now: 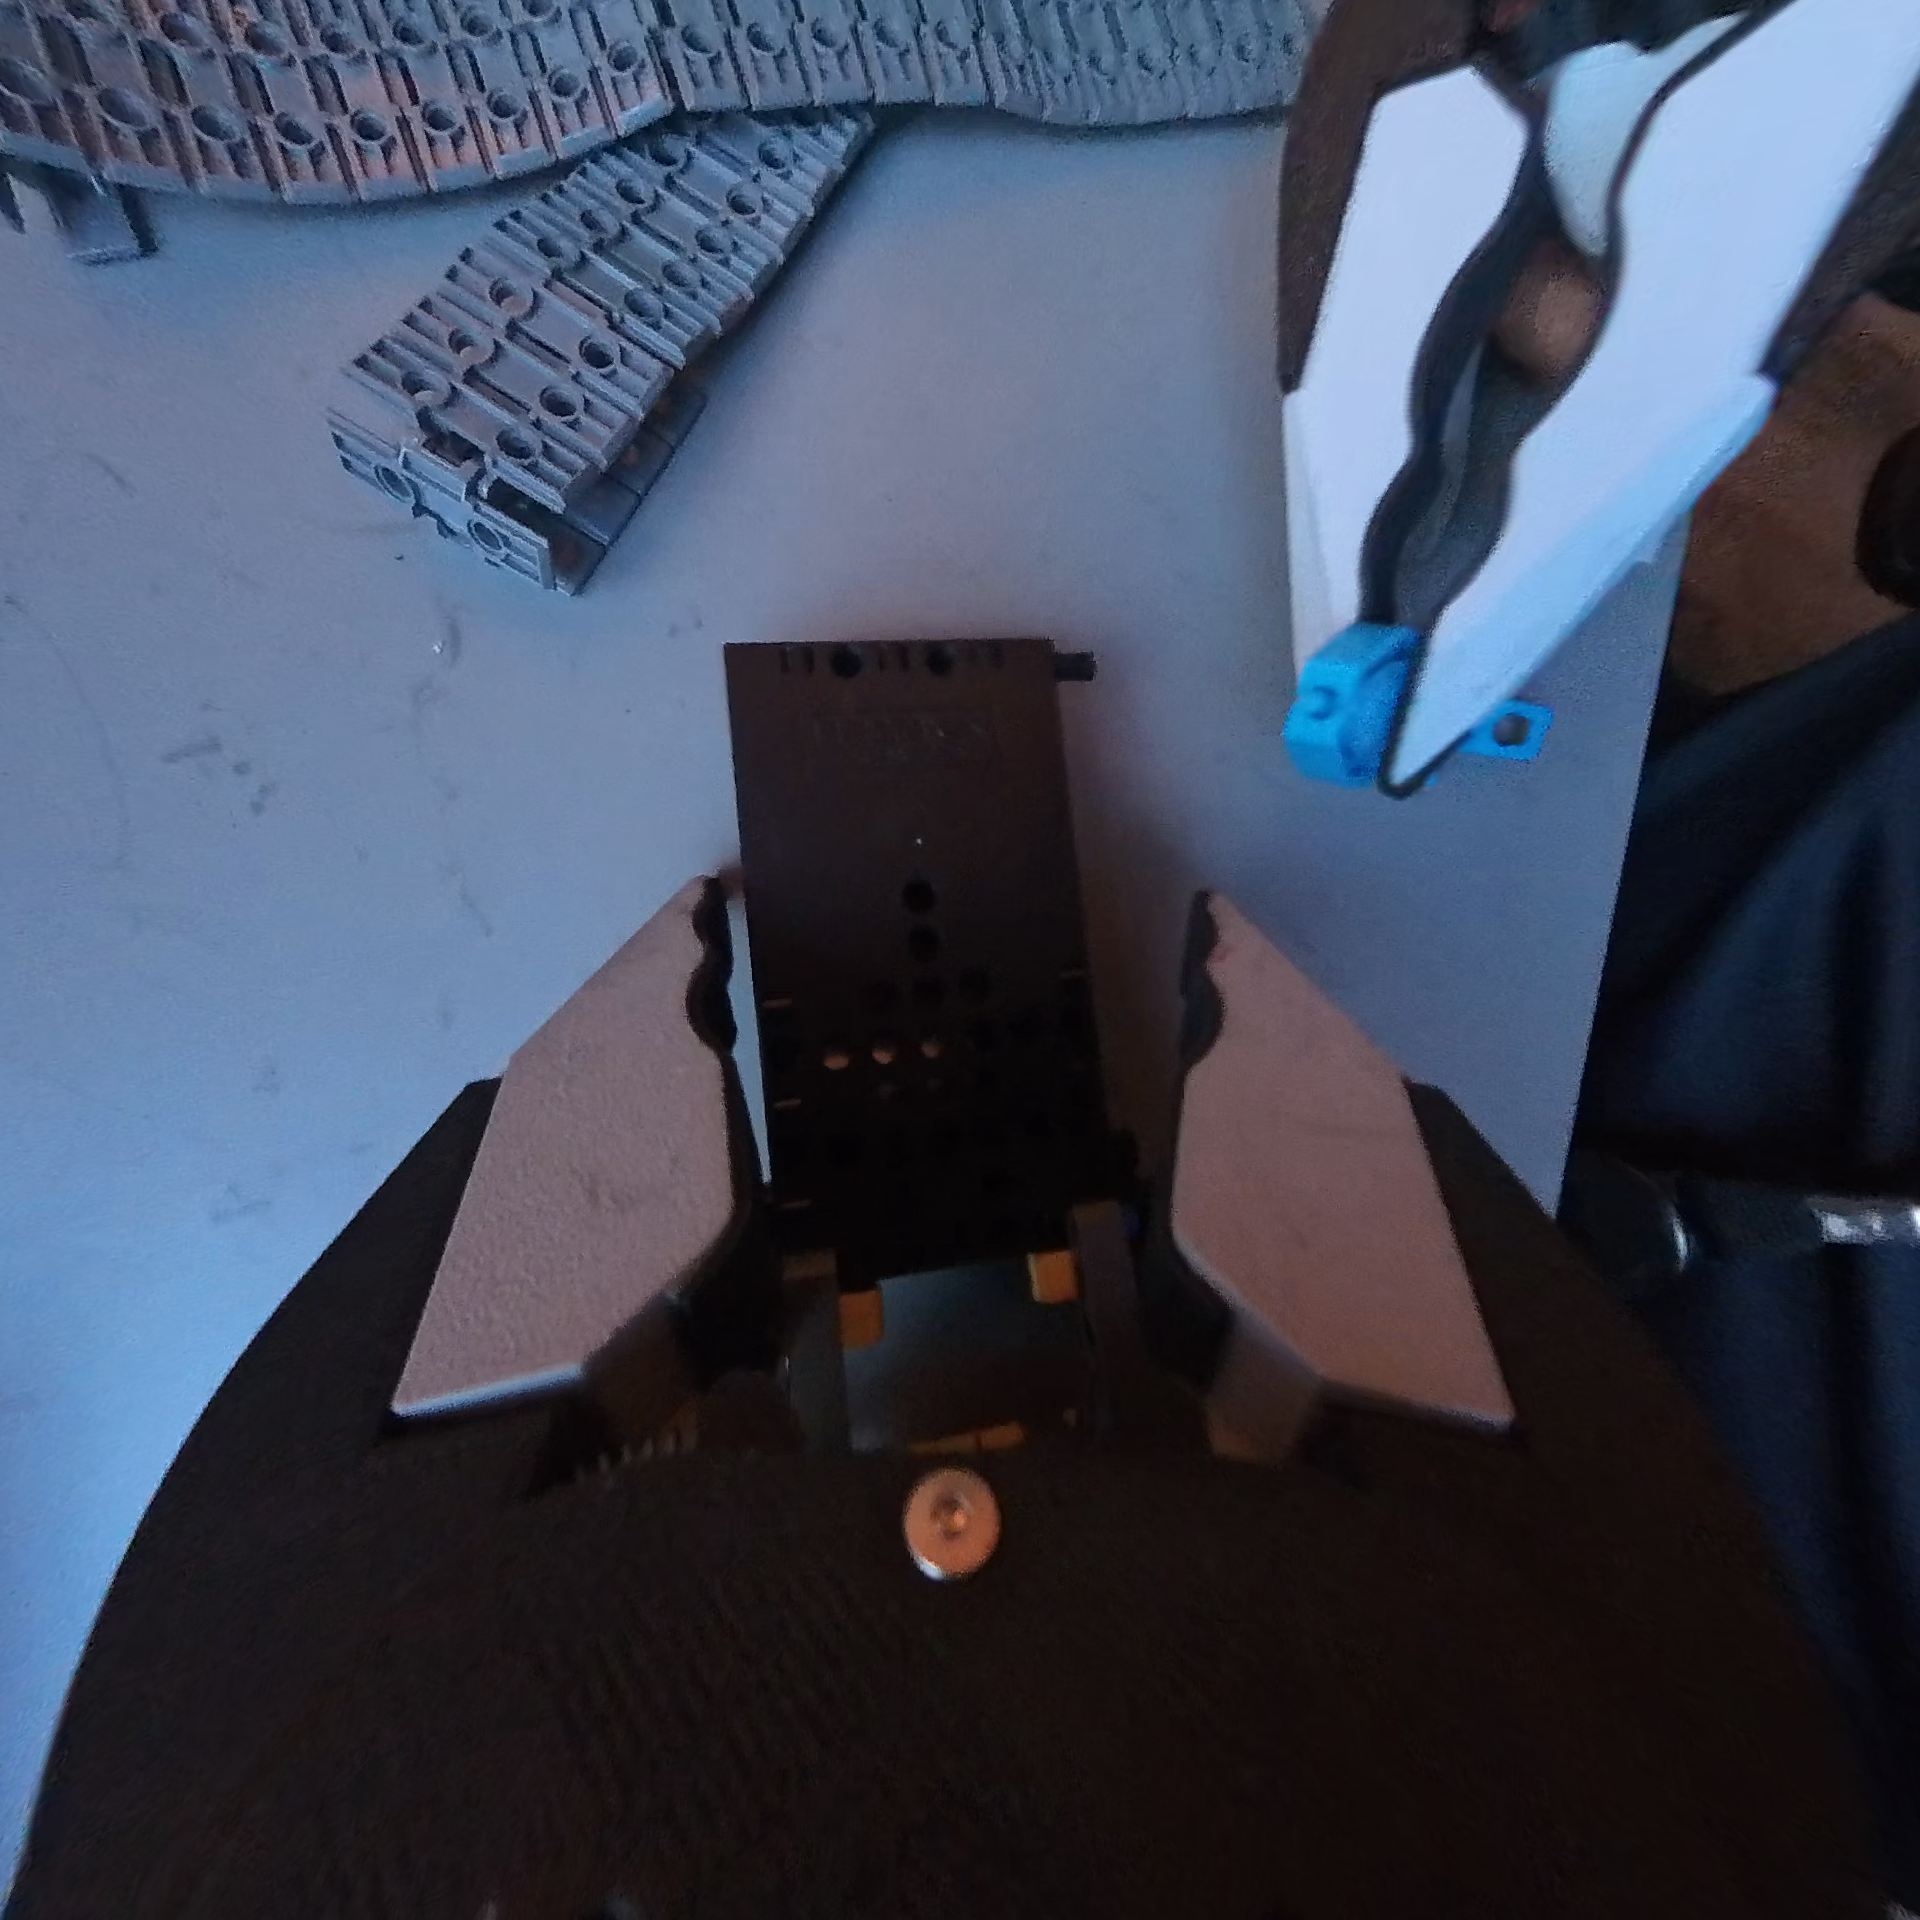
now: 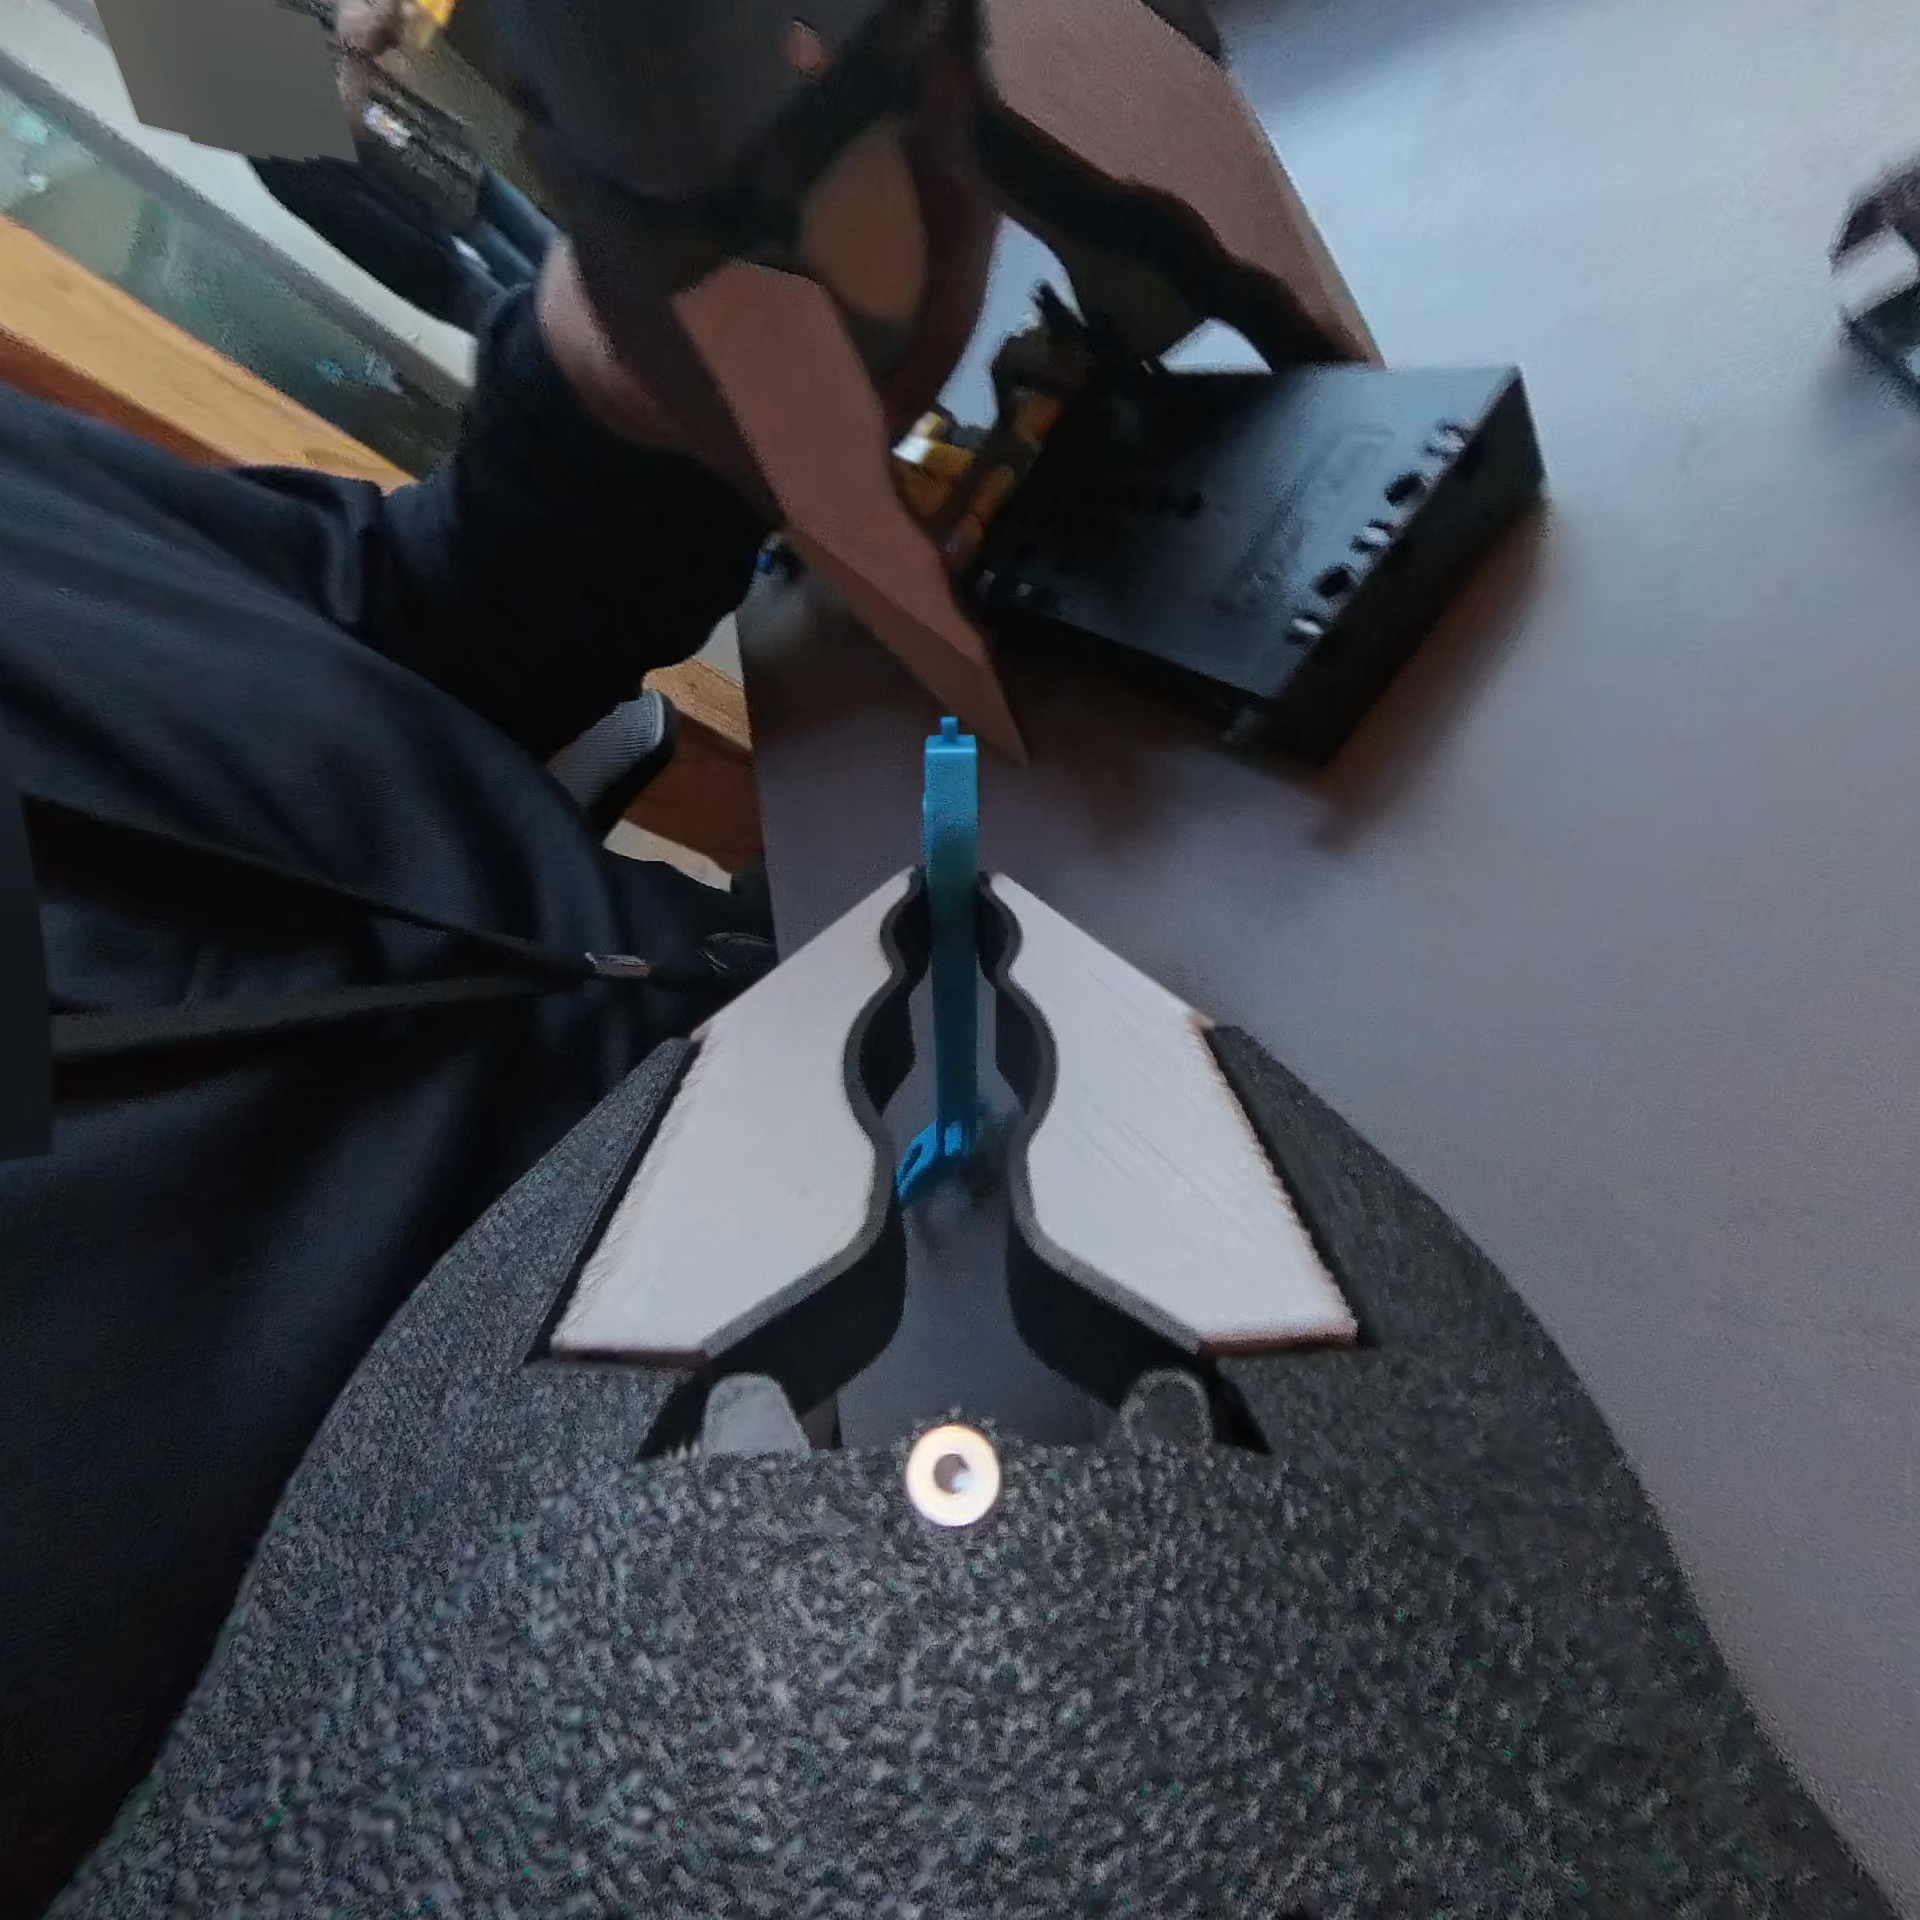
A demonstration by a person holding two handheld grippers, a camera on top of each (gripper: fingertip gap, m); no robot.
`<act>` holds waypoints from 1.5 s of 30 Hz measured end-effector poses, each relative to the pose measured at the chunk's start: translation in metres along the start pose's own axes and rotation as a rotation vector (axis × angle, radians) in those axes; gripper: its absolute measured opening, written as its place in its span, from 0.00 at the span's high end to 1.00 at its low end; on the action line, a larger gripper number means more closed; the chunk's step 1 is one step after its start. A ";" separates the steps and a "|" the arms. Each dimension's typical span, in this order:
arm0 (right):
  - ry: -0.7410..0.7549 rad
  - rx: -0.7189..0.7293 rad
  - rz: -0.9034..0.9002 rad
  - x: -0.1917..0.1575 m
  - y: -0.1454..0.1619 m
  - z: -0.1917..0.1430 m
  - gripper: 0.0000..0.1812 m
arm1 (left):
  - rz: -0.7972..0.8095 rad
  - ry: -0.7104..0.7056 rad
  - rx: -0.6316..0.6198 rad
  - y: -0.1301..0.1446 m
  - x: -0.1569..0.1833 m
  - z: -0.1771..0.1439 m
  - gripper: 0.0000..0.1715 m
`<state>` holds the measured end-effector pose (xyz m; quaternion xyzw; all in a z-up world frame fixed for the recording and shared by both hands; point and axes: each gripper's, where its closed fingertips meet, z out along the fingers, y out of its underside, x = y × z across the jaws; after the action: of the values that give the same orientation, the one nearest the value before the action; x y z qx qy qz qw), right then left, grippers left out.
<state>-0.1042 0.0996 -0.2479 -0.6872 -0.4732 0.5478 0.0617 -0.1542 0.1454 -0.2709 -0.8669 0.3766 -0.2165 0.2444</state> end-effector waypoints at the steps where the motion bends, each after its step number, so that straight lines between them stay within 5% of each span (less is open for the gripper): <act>1: -0.004 -0.009 0.061 0.004 0.002 0.001 0.98 | -0.003 0.007 -0.008 0.000 0.001 0.000 0.51; 6: -0.114 0.045 0.374 0.012 0.002 -0.002 0.98 | -0.038 0.062 0.038 -0.002 0.005 -0.008 0.56; 13: -0.199 0.041 0.523 0.009 0.000 -0.003 0.98 | -0.033 0.056 0.076 -0.003 0.010 -0.011 0.57; 23: -0.056 -0.034 0.464 0.018 0.013 -0.005 0.98 | -0.029 0.030 0.091 -0.009 0.005 -0.020 0.64; 30: -0.059 -0.032 0.452 0.017 0.013 -0.006 0.98 | 0.043 -0.054 -0.066 -0.005 0.000 0.001 0.54; 33: -0.063 -0.036 0.446 0.018 0.013 -0.006 0.98 | 0.041 -0.025 -0.073 -0.008 0.005 0.005 0.64; 45: -0.074 -0.039 0.467 0.019 0.012 -0.008 0.98 | 0.014 0.020 -0.045 -0.010 0.008 0.006 0.64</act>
<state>-0.0916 0.1100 -0.2656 -0.7584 -0.3136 0.5630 -0.0973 -0.1402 0.1469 -0.2685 -0.8673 0.3898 -0.2152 0.2225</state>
